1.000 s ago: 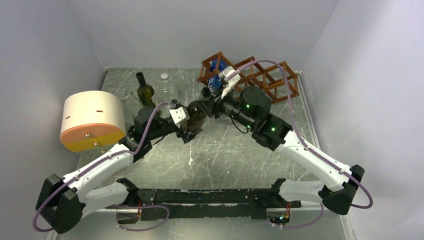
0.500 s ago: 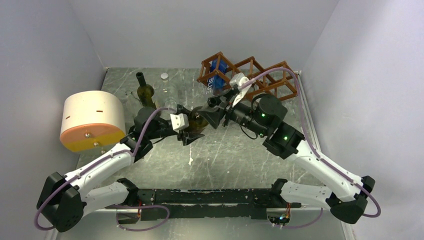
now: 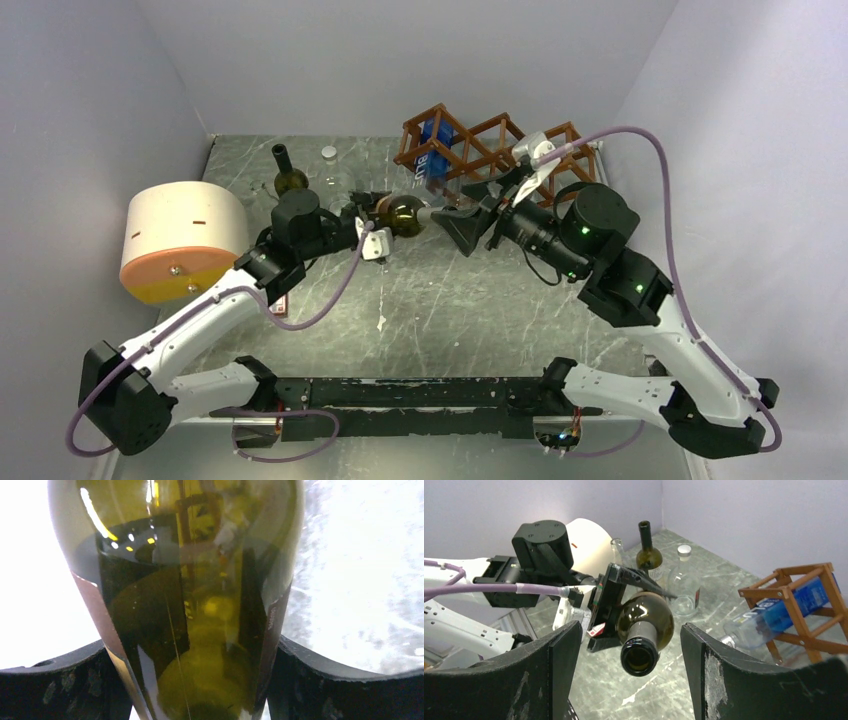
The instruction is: Put the wine bottle on the wine rack
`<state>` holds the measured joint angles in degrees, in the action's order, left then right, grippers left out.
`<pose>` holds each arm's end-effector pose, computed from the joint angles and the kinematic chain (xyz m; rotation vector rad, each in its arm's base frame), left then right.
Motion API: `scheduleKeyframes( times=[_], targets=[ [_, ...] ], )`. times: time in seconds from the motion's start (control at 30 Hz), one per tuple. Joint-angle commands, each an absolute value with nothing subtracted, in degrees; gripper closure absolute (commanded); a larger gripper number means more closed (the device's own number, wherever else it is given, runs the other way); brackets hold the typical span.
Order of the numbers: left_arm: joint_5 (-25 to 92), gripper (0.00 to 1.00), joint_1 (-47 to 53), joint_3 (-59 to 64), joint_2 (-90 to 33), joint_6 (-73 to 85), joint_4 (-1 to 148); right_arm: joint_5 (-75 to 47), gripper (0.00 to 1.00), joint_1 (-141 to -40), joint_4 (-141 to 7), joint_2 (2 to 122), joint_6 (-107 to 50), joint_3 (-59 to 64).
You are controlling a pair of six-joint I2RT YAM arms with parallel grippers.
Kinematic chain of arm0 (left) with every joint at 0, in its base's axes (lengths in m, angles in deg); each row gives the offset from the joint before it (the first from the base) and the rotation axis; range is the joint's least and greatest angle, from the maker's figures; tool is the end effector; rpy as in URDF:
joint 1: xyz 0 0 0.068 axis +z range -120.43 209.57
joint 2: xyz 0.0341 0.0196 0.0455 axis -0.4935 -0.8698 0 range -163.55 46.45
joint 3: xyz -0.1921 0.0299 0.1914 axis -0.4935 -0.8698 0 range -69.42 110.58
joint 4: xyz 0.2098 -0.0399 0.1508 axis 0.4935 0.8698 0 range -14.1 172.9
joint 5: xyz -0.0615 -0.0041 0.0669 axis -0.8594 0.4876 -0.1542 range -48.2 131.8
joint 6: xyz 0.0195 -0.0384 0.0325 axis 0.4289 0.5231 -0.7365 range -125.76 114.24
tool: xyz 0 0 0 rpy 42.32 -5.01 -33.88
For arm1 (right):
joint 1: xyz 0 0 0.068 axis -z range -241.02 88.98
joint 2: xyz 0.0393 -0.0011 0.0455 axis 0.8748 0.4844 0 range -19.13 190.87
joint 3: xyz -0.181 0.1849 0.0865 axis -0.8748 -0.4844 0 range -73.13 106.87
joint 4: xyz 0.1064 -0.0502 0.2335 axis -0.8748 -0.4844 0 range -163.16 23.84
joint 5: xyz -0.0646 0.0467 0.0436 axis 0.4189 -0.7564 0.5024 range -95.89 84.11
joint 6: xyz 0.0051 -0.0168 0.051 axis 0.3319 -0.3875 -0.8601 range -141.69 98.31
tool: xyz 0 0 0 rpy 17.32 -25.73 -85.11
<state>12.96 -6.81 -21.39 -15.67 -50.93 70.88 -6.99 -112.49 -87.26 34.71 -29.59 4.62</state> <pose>0.1933 -0.1638 0.3289 1.3760 1.0314 -0.3210 0.1075 0.1360 0.4862 -0.6016 1.4628 0.8358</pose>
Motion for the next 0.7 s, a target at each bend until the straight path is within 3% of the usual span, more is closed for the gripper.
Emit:
scheduleKeyframes(
  times=[0.0, 0.3, 0.67],
  targets=[
    [18.0, 0.93, -6.9, -15.6, -16.9, -64.5, 66.2, -3.6, 0.24, -112.7, -98.7, 34.5, -28.0, 10.0],
    [18.2, 0.93, -6.9, -7.0, -23.2, -82.8, 68.1, -1.0, 0.23, -112.7, -107.9, 38.4, -28.5, 14.7],
    [14.3, 0.93, -7.7, -6.4, -21.4, -97.8, 73.0, 4.0, 0.23, -112.6, -112.7, 44.5, -28.2, 12.5]
  ],
)
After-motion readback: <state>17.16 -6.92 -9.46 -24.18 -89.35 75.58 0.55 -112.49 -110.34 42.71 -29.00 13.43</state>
